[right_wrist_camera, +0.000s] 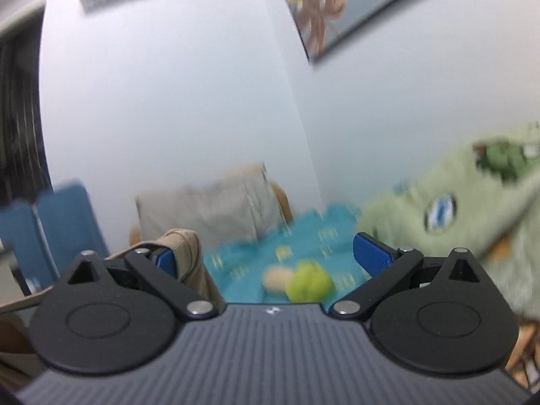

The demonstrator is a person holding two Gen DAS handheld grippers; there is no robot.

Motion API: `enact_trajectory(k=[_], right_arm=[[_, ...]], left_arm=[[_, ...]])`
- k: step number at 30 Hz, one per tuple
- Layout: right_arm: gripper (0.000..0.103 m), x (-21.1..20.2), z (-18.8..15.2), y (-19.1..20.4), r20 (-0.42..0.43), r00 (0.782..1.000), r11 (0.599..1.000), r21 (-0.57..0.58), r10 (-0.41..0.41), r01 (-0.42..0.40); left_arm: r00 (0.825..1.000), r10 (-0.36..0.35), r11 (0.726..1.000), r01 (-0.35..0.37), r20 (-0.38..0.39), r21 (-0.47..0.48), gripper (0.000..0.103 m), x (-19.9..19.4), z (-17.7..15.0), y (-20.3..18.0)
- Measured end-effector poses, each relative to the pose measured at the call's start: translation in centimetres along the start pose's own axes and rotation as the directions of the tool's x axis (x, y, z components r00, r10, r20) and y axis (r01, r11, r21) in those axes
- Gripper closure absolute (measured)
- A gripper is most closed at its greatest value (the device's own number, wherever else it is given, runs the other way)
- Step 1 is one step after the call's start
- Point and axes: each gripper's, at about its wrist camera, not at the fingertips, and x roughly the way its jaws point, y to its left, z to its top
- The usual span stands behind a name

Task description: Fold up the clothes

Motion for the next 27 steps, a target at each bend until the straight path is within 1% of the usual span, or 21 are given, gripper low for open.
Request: enact_trajectory(k=[3, 7, 9, 13, 15, 17, 19, 20, 23, 25, 27], right_arm=[[0.001, -1.8, 5.2, 0.9, 0.071, 0.997, 0.999, 0.036, 0.038, -0.04], [0.001, -5.6, 11.9, 1.5, 0.171, 0.982, 0.996, 0.038, 0.076, -0.084], [0.0, -8.0, 14.9, 1.4, 0.216, 0.972, 0.994, 0.034, 0.092, -0.102], [0.0, -12.7, 20.0, 0.7, 0.273, 0.954, 0.989, 0.048, 0.122, -0.14], [0.0, -14.9, 22.3, 0.4, 0.298, 0.945, 0.987, 0.05, 0.134, -0.155], [0.0, -16.5, 23.8, 0.3, 0.323, 0.936, 0.987, 0.032, 0.137, -0.156], [0.0, -16.9, 24.8, 0.1, 0.332, 0.933, 0.988, 0.021, 0.14, -0.156], [0.0, -16.8, 25.1, 0.1, 0.325, 0.935, 0.987, 0.019, 0.142, -0.157], [0.0, -14.3, 24.7, 0.3, 0.266, 0.954, 0.989, 0.003, 0.139, -0.146], [0.0, -12.0, 23.8, 0.7, 0.223, 0.967, 0.992, -0.019, 0.125, -0.124], [0.0, -9.1, 22.1, 1.3, 0.188, 0.977, 0.995, -0.05, 0.099, -0.091]], left_arm=[[0.995, -0.024, 0.999, 0.026, 0.097, -0.018, 0.002, -2.2, 5.8, -0.1], [0.986, -0.067, 0.996, 0.074, 0.155, -0.043, 0.002, -4.5, 13.2, 0.1], [0.977, -0.087, 0.995, 0.096, 0.192, -0.04, 0.001, -6.5, 16.7, 0.4], [0.953, -0.123, 0.992, 0.124, 0.277, 0.015, 0.0, -11.0, 22.8, 0.5], [0.947, -0.151, 0.988, 0.149, 0.284, 0.028, 0.0, -12.9, 25.4, 0.5], [0.947, -0.175, 0.984, 0.174, 0.269, 0.028, 0.0, -14.2, 27.1, 0.4], [0.952, -0.196, 0.98, 0.195, 0.233, 0.027, 0.0, -14.5, 28.2, 0.1], [0.956, -0.206, 0.978, 0.205, 0.209, 0.026, 0.0, -13.9, 28.2, -0.1], [0.963, -0.234, 0.972, 0.233, 0.13, 0.024, 0.0, -11.3, 27.7, -0.8], [0.966, -0.239, 0.971, 0.236, 0.094, 0.042, 0.0, -8.8, 25.8, -2.1], [0.971, -0.233, 0.971, 0.23, 0.056, 0.061, 0.0, -5.5, 23.0, -3.7]])
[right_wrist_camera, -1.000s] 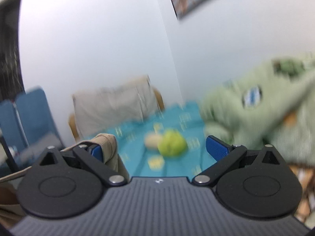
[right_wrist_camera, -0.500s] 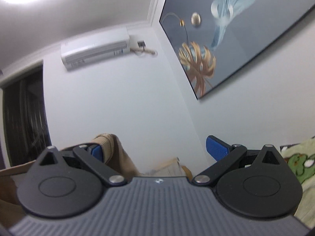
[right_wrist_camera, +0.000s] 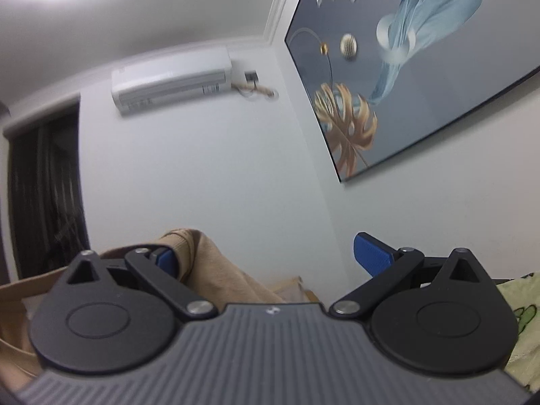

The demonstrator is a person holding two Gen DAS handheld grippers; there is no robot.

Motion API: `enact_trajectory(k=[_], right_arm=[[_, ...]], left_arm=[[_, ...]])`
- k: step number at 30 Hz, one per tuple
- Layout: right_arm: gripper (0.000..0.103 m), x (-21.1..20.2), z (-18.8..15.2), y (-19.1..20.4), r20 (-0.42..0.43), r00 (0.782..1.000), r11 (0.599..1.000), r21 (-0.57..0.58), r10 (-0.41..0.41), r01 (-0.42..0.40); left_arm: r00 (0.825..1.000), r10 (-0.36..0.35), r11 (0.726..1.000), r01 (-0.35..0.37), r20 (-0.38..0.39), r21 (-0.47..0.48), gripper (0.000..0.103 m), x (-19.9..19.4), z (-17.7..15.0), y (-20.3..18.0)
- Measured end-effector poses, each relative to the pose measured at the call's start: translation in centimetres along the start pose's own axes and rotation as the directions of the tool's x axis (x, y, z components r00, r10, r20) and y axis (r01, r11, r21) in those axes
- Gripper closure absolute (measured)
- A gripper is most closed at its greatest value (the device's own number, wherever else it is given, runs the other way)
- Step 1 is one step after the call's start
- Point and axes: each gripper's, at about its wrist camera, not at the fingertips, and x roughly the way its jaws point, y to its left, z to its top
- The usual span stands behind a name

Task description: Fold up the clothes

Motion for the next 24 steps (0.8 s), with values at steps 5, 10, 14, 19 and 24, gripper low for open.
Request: enact_trajectory(k=[5, 10, 14, 19, 24], right_arm=[[0.0, 8.4, -8.0, 0.0, -0.102, 0.994, 0.999, -0.036, -0.034, 0.031], [0.0, 18.0, -17.5, -0.2, -0.169, 0.983, 0.994, -0.091, -0.069, 0.054], [0.0, 25.6, -26.7, -0.9, -0.238, 0.967, 0.99, -0.123, -0.09, 0.062], [0.0, 34.8, -38.3, -1.3, -0.363, 0.916, 0.967, -0.239, -0.172, 0.087], [0.0, 40.0, -47.2, -1.9, -0.445, 0.877, 0.946, -0.324, -0.182, 0.032]], left_arm=[[0.995, 0.017, 1.0, -0.017, -0.102, 0.005, 0.0, 11.4, -8.3, -0.9], [0.979, 0.055, 0.998, -0.053, -0.194, 0.016, 0.0, 22.5, -18.9, -3.4], [0.96, 0.074, 0.997, -0.065, -0.272, 0.045, 0.0, 31.6, -29.6, -4.9], [0.93, 0.061, 0.996, -0.035, -0.363, 0.076, 0.0, 41.3, -42.1, -6.7], [0.838, 0.083, 0.993, -0.027, -0.539, 0.111, 0.0, 48.4, -52.4, -6.4]])
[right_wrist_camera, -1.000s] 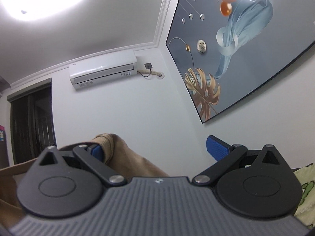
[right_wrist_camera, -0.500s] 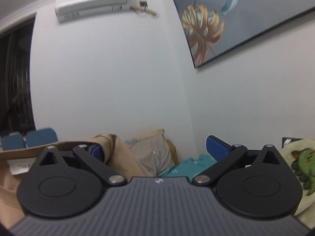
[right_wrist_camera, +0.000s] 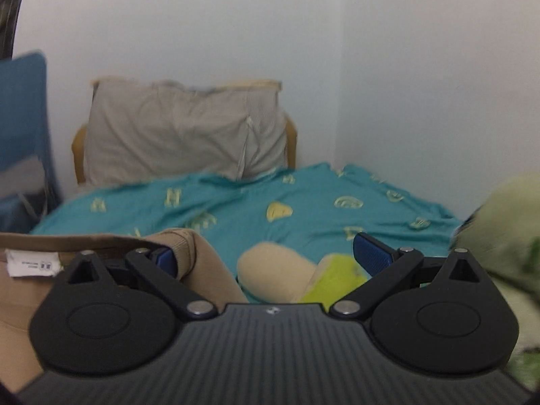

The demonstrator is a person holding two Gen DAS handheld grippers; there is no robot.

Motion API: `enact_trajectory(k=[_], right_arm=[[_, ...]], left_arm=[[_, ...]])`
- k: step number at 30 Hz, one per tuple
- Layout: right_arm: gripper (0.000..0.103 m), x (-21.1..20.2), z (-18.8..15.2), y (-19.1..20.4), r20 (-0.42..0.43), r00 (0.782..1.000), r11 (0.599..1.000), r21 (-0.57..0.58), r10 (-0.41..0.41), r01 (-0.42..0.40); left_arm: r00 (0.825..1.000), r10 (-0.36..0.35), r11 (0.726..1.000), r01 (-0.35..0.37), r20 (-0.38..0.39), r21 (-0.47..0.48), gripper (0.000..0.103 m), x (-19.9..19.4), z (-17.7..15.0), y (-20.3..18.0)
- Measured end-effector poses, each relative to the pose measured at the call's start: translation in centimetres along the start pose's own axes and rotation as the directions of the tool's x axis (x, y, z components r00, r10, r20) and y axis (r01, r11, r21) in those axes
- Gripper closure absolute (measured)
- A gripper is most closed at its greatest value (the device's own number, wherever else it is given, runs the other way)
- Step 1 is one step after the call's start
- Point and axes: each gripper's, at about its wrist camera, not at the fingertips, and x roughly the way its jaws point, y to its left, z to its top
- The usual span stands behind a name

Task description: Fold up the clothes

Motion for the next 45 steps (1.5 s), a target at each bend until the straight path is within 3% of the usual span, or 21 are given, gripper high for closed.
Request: enact_trajectory(k=[5, 8, 10, 13, 15, 17, 20, 23, 26, 28, 38, 41, 45], right_arm=[[0.0, 5.0, -3.6, 1.6, -0.129, 0.991, 0.999, -0.04, 0.021, -0.027], [0.0, 7.5, -4.3, 1.8, -0.268, 0.962, 0.997, -0.044, 0.052, -0.066], [0.0, 8.0, -4.4, 2.6, -0.321, 0.945, 0.991, -0.099, 0.058, -0.095], [0.0, 7.7, -4.1, 4.1, -0.403, 0.908, 0.955, -0.205, 0.118, -0.216], [0.0, 7.1, -3.6, 5.1, -0.436, 0.887, 0.921, -0.266, 0.149, -0.286], [0.0, 5.6, -2.4, 5.3, -0.407, 0.891, 0.908, -0.262, 0.203, -0.327], [0.0, 2.8, -0.8, 4.4, -0.35, 0.895, 0.922, -0.168, 0.276, -0.35], [0.0, -1.1, -0.2, 2.7, -0.31, 0.889, 0.925, -0.064, 0.337, -0.374], [0.0, -6.2, -0.4, 1.2, -0.256, 0.901, 0.928, -0.032, 0.35, -0.37], [0.0, -10.1, -0.8, 0.0, -0.222, 0.907, 0.93, -0.005, 0.357, -0.367], [0.0, -27.6, -3.4, -7.6, -0.101, 0.923, 0.926, 0.118, 0.371, -0.359], [0.0, -31.9, -4.1, -9.3, -0.067, 0.925, 0.921, 0.141, 0.374, -0.363], [0.0, -35.4, -5.7, -10.8, -0.028, 0.929, 0.92, 0.157, 0.369, -0.36]], left_arm=[[0.986, -0.036, 0.999, 0.04, -0.16, 0.025, 0.0, 6.5, -3.8, 0.0], [0.973, -0.039, 0.993, 0.064, -0.227, 0.103, 0.001, 7.8, -4.4, -0.9], [0.968, -0.025, 0.971, 0.083, -0.25, 0.225, 0.001, 7.8, -4.3, -2.0], [0.955, 0.029, 0.906, 0.1, -0.296, 0.411, 0.001, 8.2, -4.4, -3.6], [0.945, 0.0, 0.884, 0.153, -0.328, 0.443, 0.001, 7.7, -3.7, -4.0], [0.937, -0.051, 0.875, 0.208, -0.346, 0.437, 0.001, 6.5, -2.9, -4.1], [0.94, -0.133, 0.899, 0.248, -0.314, 0.362, 0.001, 3.8, -2.0, -3.5], [0.942, -0.229, 0.936, 0.283, -0.246, 0.21, 0.001, -0.5, -0.9, -1.5], [0.948, -0.286, 0.949, 0.3, -0.14, 0.097, 0.0, -6.3, -0.9, 1.8], [0.947, -0.3, 0.951, 0.306, -0.115, 0.036, 0.0, -10.5, -1.4, 4.1], [0.951, -0.301, 0.951, 0.294, -0.063, -0.098, 0.0, -29.8, -7.0, 14.6], [0.945, -0.317, 0.938, 0.3, -0.082, -0.173, 0.0, -32.4, -8.4, 16.8], [0.931, -0.349, 0.891, 0.293, -0.11, -0.346, 0.001, -32.9, -9.2, 20.3]])
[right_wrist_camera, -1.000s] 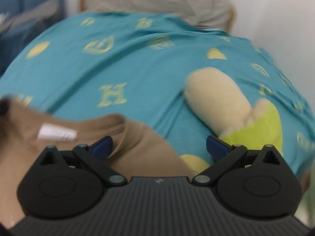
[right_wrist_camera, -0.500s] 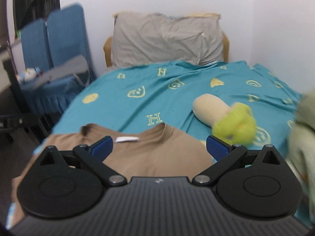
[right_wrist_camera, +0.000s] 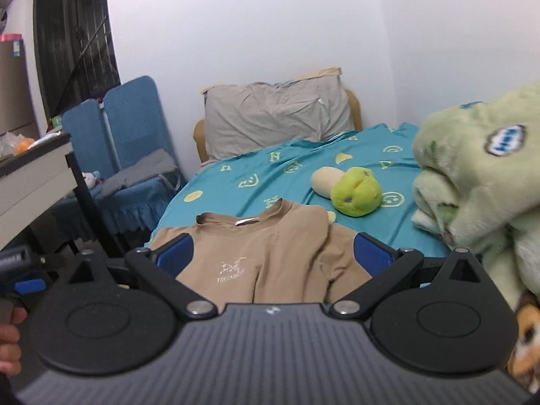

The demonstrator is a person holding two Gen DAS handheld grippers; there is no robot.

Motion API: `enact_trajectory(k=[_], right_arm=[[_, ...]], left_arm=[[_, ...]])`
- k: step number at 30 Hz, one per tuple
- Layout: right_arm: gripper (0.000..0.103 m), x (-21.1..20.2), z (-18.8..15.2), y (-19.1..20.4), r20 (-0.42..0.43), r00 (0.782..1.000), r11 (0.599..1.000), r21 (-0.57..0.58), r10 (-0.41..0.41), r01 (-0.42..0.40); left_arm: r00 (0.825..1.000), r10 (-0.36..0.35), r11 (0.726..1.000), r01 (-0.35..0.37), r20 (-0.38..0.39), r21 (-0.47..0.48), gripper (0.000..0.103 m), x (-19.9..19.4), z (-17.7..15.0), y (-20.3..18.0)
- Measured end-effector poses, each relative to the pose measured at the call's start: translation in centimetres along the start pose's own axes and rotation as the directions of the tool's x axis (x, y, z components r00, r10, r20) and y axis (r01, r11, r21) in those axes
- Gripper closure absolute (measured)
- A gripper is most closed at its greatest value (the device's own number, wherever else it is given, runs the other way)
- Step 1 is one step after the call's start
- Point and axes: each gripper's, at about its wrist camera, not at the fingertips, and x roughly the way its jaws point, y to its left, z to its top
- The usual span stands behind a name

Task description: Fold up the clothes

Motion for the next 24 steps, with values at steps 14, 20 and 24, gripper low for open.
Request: enact_trajectory(k=[14, 20, 24], right_arm=[[0.002, 3.8, -3.0, -5.4, -0.09, 0.996, 0.958, 0.284, -0.018, 0.043], [0.002, 7.3, -3.7, -5.4, -0.146, 0.989, 0.951, 0.306, -0.001, 0.046], [0.002, 9.4, -4.2, -5.7, -0.174, 0.985, 0.953, 0.294, -0.022, 0.073]], left_arm=[[0.995, 0.085, 0.948, -0.095, -0.047, -0.303, 0.031, 11.2, 1.7, 8.3], [0.994, 0.004, 0.881, -0.054, -0.106, -0.471, 0.042, 18.1, 0.9, 12.1], [0.993, -0.044, 0.879, -0.014, -0.11, -0.476, 0.051, 20.9, 0.6, 12.3]])
